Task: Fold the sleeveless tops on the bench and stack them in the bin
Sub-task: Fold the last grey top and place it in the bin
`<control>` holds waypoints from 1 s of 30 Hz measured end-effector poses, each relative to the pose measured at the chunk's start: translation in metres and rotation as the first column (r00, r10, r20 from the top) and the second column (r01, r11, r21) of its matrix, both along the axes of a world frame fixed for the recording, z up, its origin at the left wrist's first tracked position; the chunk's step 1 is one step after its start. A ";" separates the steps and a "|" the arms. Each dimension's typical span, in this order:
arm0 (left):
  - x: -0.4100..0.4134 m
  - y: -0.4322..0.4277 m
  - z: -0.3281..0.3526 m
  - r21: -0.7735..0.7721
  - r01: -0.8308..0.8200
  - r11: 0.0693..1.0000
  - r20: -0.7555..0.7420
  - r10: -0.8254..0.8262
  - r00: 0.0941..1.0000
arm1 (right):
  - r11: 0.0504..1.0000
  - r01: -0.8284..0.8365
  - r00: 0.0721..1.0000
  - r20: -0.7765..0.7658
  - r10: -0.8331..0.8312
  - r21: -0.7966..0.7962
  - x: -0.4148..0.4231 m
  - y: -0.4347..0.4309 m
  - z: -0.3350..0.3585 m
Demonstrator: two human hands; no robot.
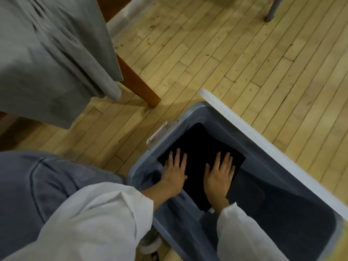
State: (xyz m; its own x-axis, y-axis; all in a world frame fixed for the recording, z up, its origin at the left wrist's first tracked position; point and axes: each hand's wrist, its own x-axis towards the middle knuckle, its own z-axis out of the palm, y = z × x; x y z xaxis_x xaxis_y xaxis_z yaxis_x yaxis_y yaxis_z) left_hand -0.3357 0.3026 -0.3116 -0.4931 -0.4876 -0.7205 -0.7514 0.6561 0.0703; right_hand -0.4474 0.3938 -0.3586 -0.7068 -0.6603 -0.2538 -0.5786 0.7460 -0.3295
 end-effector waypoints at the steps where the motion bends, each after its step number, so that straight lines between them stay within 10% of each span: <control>1: 0.000 0.000 0.002 0.026 -0.018 0.999 0.014 0.017 1.000 | 0.998 -0.020 1.000 -0.008 0.020 0.053 0.004 0.002 -0.004; 8: -0.002 -0.052 0.066 0.553 -0.323 0.768 0.074 0.341 0.937 | 0.900 -0.110 0.994 0.047 0.099 0.423 -0.011 -0.014 0.029; 13: 0.005 -0.094 0.140 0.659 -0.660 0.362 0.187 0.771 0.609 | 0.936 -0.297 0.929 0.168 0.329 -0.189 0.018 -0.068 0.133; 16: 0.024 -0.143 0.210 0.687 -0.641 0.340 -0.256 0.940 0.224 | 0.832 -0.311 0.878 0.197 0.437 -0.460 0.057 -0.135 0.214; 19: 0.080 -0.181 0.281 0.381 -0.717 0.583 -0.814 0.579 0.039 | 0.732 -0.253 0.885 0.155 0.439 -0.632 0.097 -0.200 0.274; 23: 0.172 -0.236 0.294 -0.107 -0.827 0.552 -0.890 0.318 0.328 | 0.617 -0.502 0.756 0.038 0.653 -0.607 0.159 -0.268 0.323; 27: 0.229 -0.264 0.253 -0.477 -0.505 0.719 -0.520 0.232 0.822 | 0.489 -0.735 0.577 -0.054 0.815 -0.470 0.218 -0.317 0.325; 30: 0.249 -0.259 0.239 -0.495 -0.488 0.719 -0.504 0.221 0.835 | 0.558 -0.793 0.587 -0.062 0.807 -0.243 0.237 -0.336 0.314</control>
